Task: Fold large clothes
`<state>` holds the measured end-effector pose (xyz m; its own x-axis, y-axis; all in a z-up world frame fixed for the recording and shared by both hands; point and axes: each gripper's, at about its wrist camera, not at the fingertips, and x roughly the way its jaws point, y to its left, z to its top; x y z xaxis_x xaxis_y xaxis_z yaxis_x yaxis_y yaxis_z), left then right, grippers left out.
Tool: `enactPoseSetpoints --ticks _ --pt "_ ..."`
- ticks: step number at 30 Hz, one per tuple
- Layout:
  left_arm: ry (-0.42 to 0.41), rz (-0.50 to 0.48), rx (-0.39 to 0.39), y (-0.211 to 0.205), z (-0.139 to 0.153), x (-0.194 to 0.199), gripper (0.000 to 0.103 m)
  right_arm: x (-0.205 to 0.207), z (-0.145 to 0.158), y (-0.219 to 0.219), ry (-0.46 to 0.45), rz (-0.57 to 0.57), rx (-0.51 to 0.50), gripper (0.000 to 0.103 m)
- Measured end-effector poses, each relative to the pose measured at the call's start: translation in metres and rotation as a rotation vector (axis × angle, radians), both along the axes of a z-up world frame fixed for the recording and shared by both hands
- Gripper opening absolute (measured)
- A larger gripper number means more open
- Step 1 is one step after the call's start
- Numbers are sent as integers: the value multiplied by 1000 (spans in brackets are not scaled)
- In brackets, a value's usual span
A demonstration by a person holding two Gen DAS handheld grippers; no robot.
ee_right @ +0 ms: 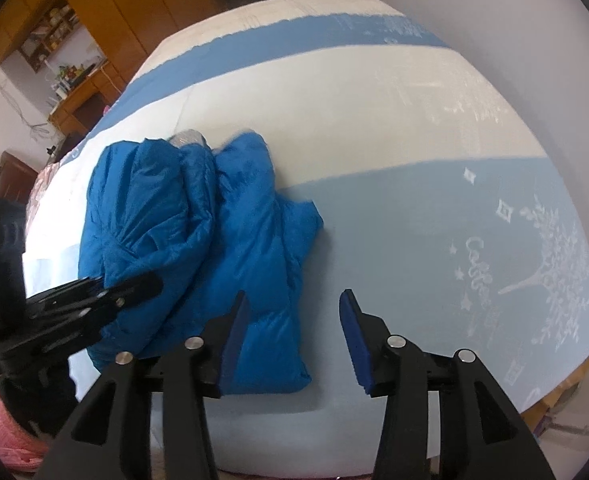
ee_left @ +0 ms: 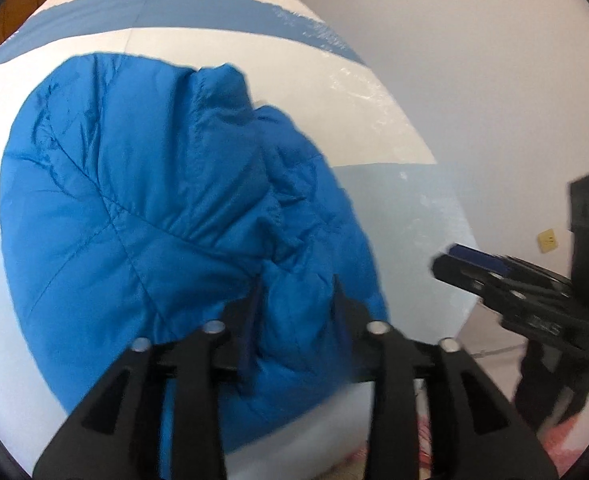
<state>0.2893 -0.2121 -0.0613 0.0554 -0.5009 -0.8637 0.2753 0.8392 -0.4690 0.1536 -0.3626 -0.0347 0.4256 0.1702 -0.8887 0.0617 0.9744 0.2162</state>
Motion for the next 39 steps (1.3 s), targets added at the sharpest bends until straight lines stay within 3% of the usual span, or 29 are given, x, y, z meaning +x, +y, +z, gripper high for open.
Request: enactPoseSetpoints --ticks 1,6,8,10,13,19,28,30,31,32,35,39 --pt "2 1 -30 5 9 -2 49 3 3 2 -5 12 18 50" --pt "-38 28 -82 37 45 -14 49 20 13 13 -3 67 80 58" --pt "-73 74 -41 55 54 -13 49 29 17 21 0 98 113 70" --pt "-80 139 -1 73 55 -7 49 40 20 29 11 133 153 75" --pt "-44 274 137 106 41 7 47 62 16 44 45 179 170 82" --pt "-13 385 262 139 17 25 47 111 -14 67 155 232 189 82" --pt "1 438 320 152 5 46 47 148 -49 102 266 326 184 82" --pt "0 449 337 154 4 51 47 149 -51 109 266 339 174 75" --pt "-2 451 340 153 5 52 47 148 -50 112 260 350 176 64" --pt "-4 456 345 154 5 53 47 147 -47 114 242 357 169 46" --pt "-7 458 354 152 5 57 47 141 -36 113 187 373 160 17" --pt "-22 445 355 146 10 60 48 129 -14 103 130 381 226 10"
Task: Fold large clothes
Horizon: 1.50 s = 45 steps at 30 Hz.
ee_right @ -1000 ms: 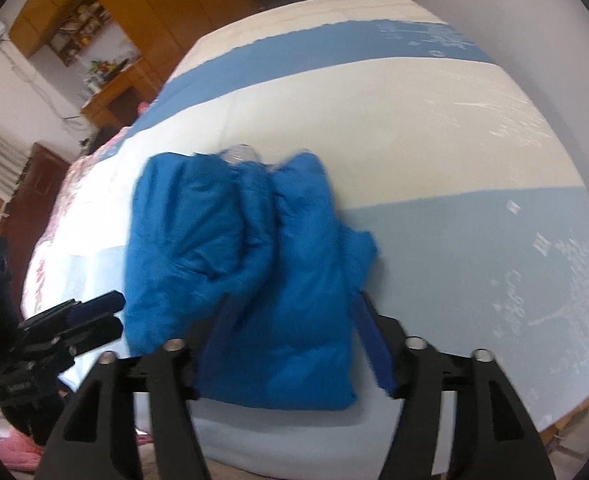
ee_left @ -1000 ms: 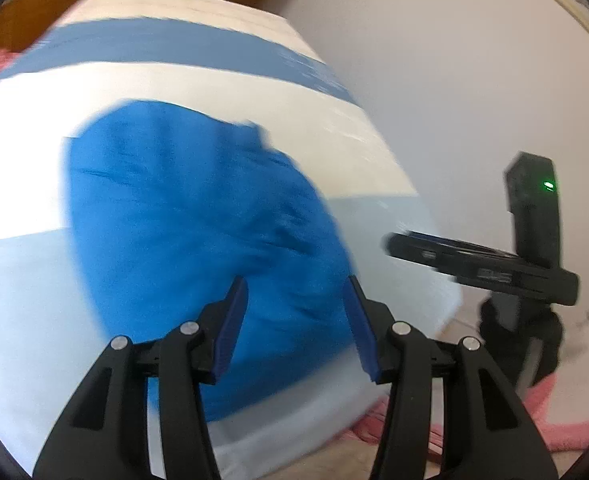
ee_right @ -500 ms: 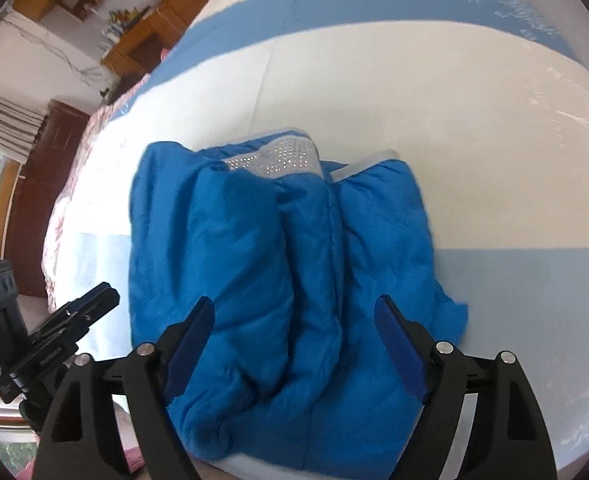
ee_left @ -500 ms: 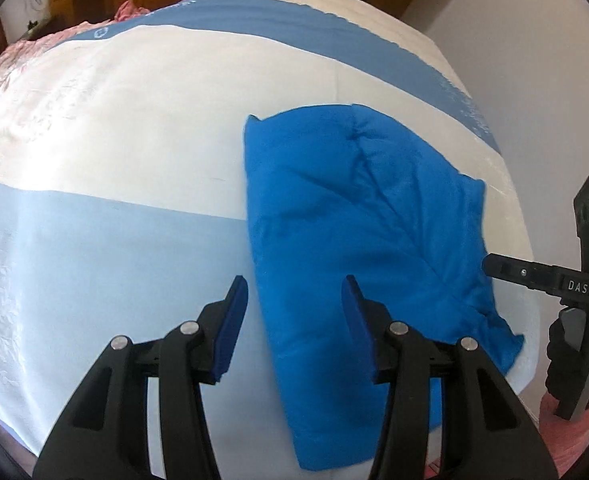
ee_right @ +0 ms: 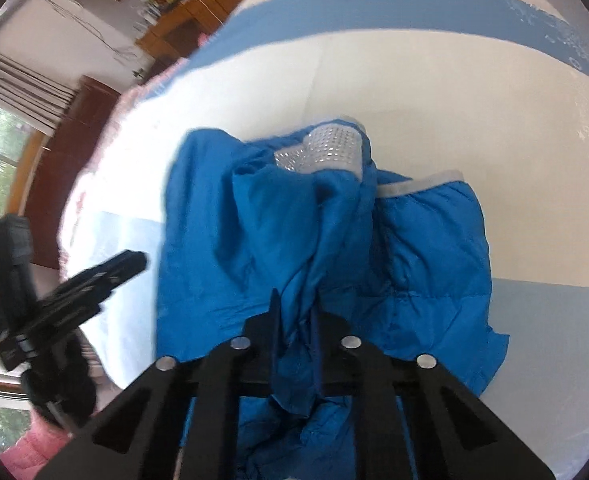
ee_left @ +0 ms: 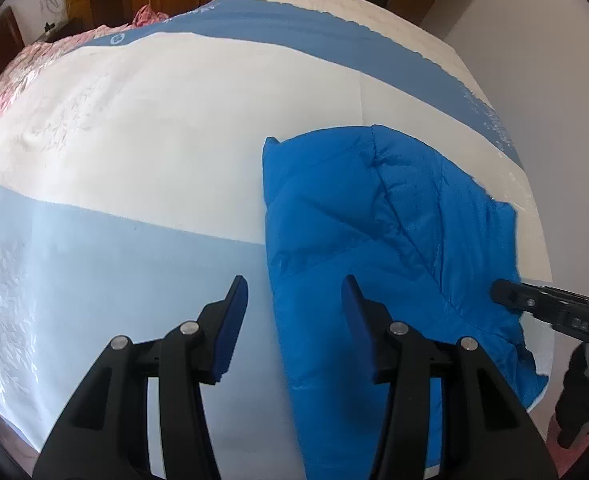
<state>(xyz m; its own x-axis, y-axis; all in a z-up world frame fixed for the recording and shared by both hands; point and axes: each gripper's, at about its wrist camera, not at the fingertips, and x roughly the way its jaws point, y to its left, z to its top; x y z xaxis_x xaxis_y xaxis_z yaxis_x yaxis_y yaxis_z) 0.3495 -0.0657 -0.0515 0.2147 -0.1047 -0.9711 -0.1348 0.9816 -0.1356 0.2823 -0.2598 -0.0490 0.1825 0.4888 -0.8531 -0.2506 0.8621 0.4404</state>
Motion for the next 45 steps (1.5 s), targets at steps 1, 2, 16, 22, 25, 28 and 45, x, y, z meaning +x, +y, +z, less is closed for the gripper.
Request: enactPoseSetpoints --ticks 1,2,16,22,25,28,45 --pt "-4 -7 0 -2 3 -1 48 -4 6 -3 -13 -2 7 10" --pt "-10 -15 0 -4 4 0 48 -8 11 -4 -25 -5 12 9" --pt "-51 -185 -74 -55 26 -7 50 -62 73 -73 -195 -157 -30 0" --pt "26 -234 -90 -81 -5 -9 49 -58 53 -94 -98 -193 63 13" --pt "9 -224 -110 -77 2 -10 50 -47 30 -98 -52 -201 117 60" --pt "-8 -199 -94 -67 8 -12 51 -36 1 -95 -2 -203 138 63" --pt "30 -126 -75 -36 -4 -7 51 3 -21 -24 26 -30 35 10"
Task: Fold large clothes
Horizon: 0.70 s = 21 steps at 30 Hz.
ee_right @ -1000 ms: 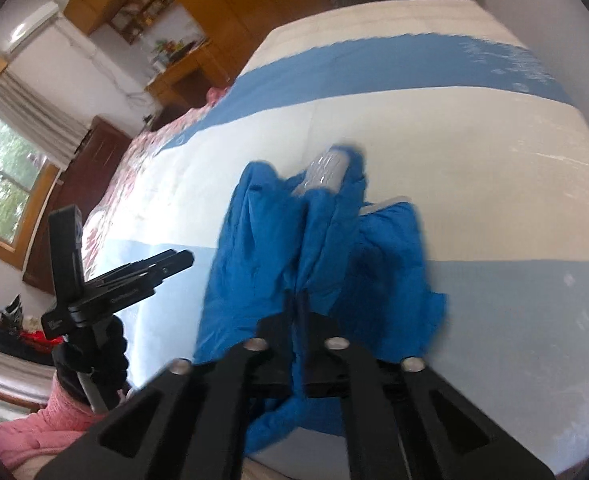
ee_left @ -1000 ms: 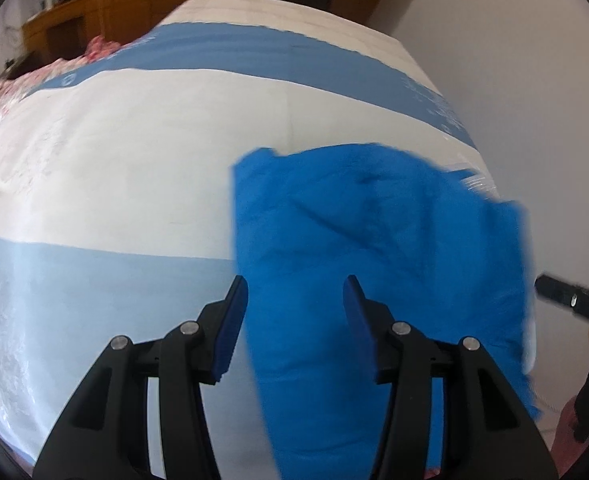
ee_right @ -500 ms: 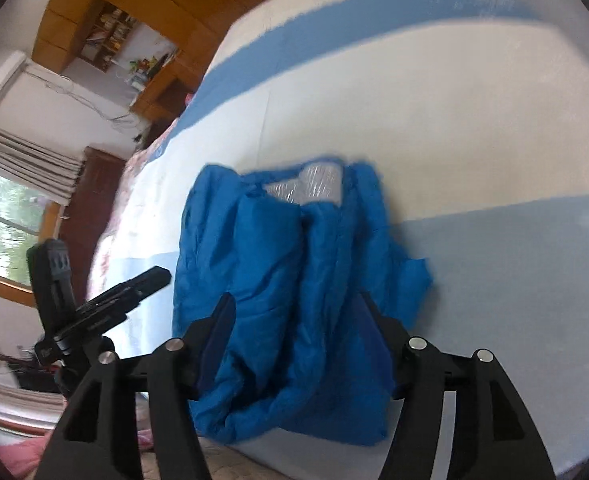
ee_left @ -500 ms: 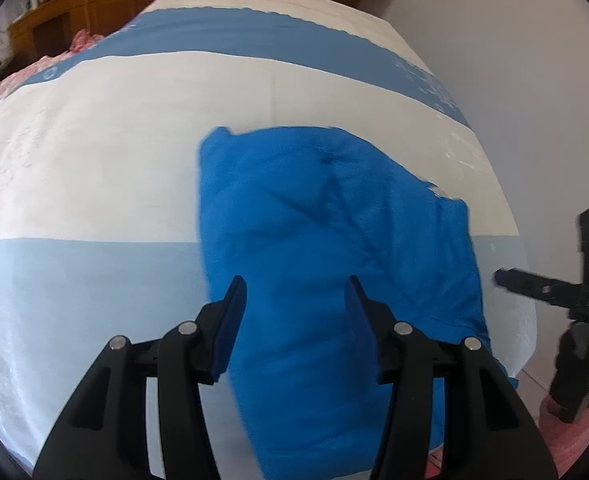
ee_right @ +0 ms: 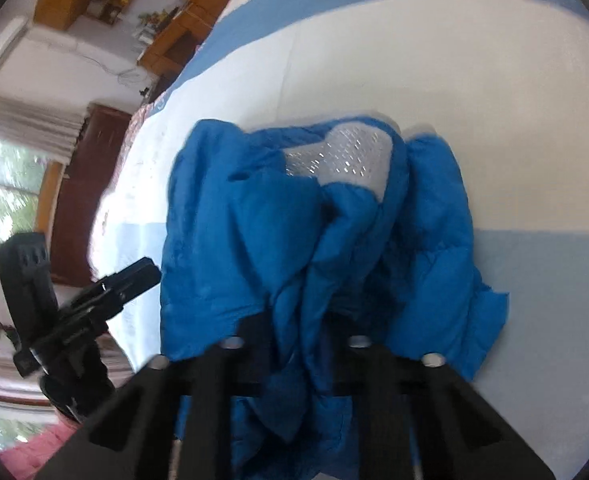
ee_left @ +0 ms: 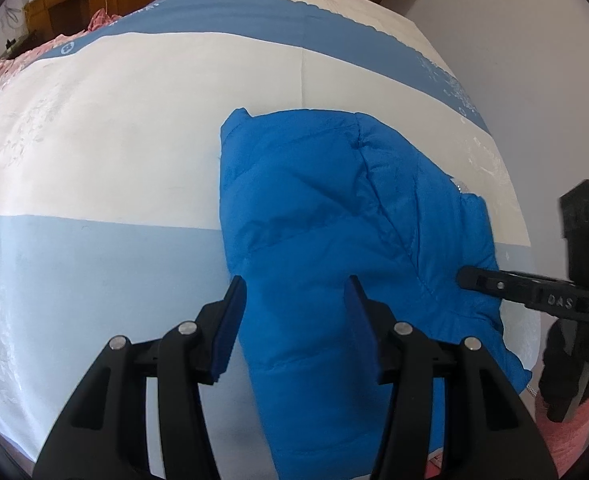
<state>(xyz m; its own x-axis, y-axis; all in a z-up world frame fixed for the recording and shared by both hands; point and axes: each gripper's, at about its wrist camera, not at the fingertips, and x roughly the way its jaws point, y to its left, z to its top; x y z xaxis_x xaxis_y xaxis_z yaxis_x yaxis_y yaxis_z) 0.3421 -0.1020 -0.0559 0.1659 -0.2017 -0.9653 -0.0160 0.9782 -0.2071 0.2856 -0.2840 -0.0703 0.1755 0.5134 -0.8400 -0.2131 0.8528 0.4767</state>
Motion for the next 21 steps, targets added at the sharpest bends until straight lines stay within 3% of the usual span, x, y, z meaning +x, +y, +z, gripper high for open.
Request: enactPoseSetpoints --ticks 5,8,13,16,21 --pt "-34 -23 -35 -8 18 2 51 -30 57 -19 -118 -27 10 8" --pt "-46 -69 -64 -26 22 1 51 -42 61 -42 -119 -81 -13 8" --pt "-1 -163 -62 -60 -4 -6 50 -51 -5 -88 23 -212 24 8" --pt "15 -201 -44 -70 -25 -10 55 -59 -43 -94 45 -259 62 13" --pt "21 -203 -53 -67 -42 -14 56 -68 -65 -98 43 -314 102 18"
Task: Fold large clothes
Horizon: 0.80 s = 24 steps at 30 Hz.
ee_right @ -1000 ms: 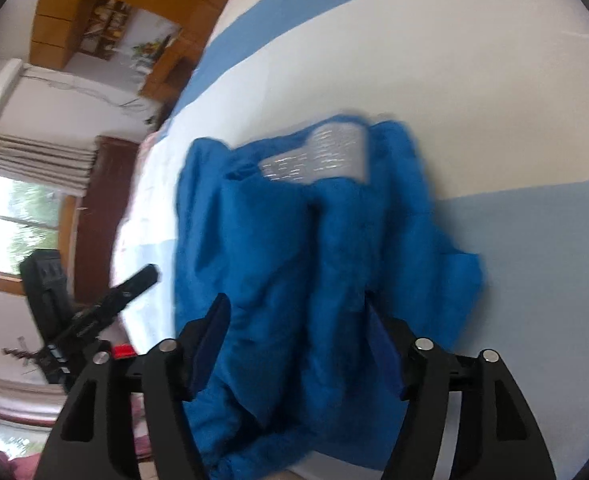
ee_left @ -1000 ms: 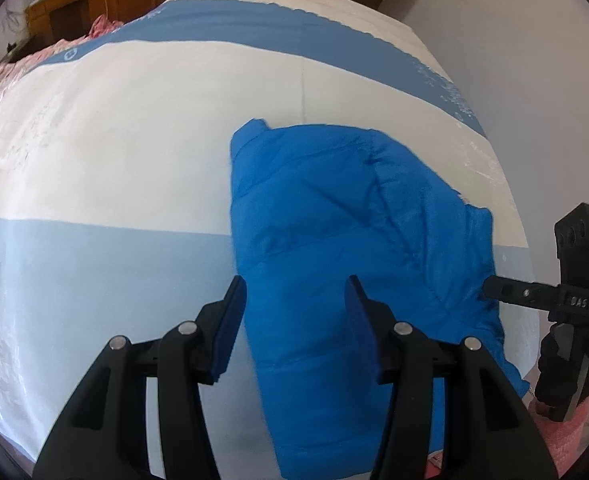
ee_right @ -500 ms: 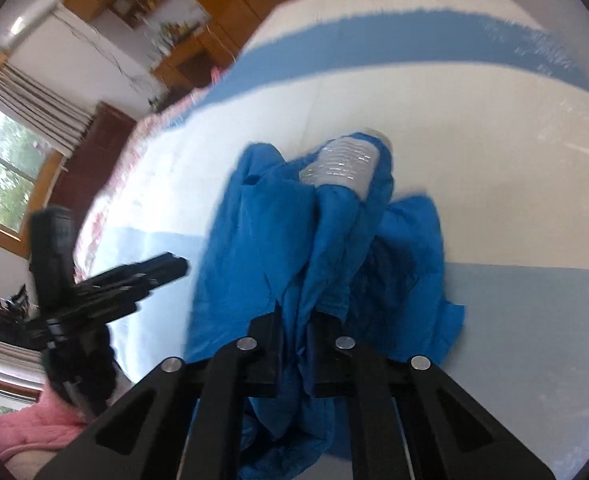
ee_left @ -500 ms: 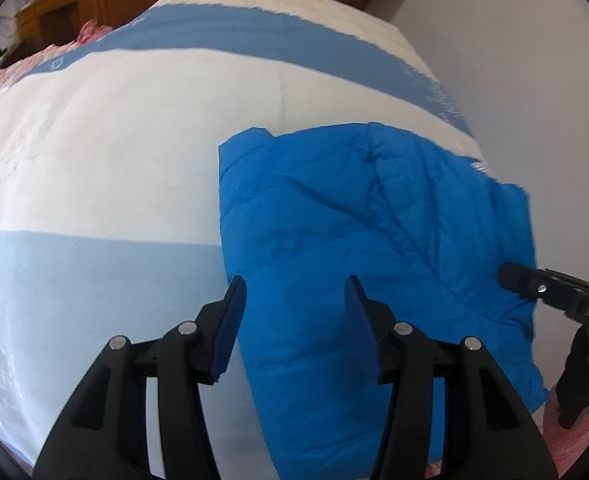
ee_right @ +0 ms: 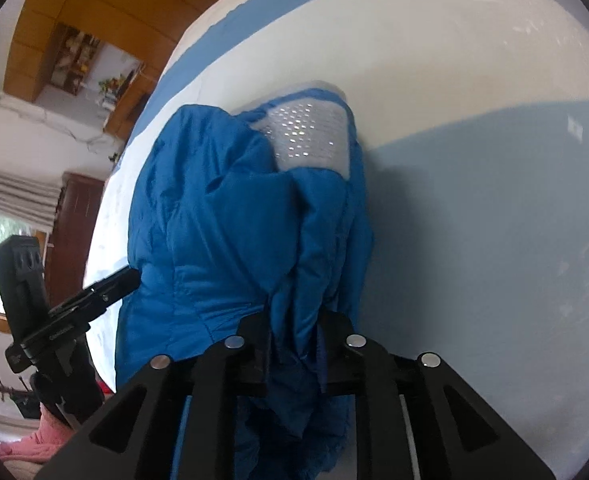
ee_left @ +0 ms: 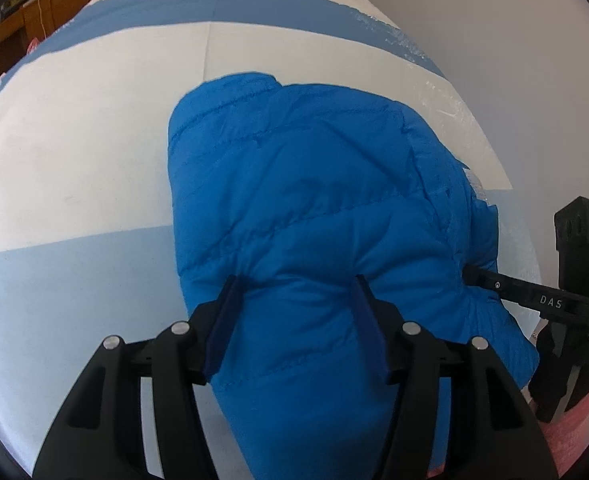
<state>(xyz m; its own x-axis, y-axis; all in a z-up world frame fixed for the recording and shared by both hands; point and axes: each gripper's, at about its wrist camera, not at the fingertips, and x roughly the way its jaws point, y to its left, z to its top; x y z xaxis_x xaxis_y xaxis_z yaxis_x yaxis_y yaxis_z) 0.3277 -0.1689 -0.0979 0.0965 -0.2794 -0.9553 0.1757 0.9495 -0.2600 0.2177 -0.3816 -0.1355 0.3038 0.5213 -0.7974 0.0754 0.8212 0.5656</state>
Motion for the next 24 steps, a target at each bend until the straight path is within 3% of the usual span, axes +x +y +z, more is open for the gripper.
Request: enactPoseSetpoints --ticks 4,8,12,17,21,24 --pt "21 19 0 7 6 2 54 -3 26 -7 -20 -2 -71 30" --pt "-21 35 14 15 33 -10 53 -24 79 8 -133 0 -231 31" --pt "-30 53 -6 15 52 -25 53 -43 117 42 -213 127 -196 31" --pt "-20 50 -49 6 56 -43 53 -52 102 77 -142 228 -270 28" --pt "11 -3 -25 -2 39 -54 53 -65 74 68 -73 223 -317 21" --pt "0 -24 -4 -3 31 -60 53 -74 51 61 -31 190 -290 19"
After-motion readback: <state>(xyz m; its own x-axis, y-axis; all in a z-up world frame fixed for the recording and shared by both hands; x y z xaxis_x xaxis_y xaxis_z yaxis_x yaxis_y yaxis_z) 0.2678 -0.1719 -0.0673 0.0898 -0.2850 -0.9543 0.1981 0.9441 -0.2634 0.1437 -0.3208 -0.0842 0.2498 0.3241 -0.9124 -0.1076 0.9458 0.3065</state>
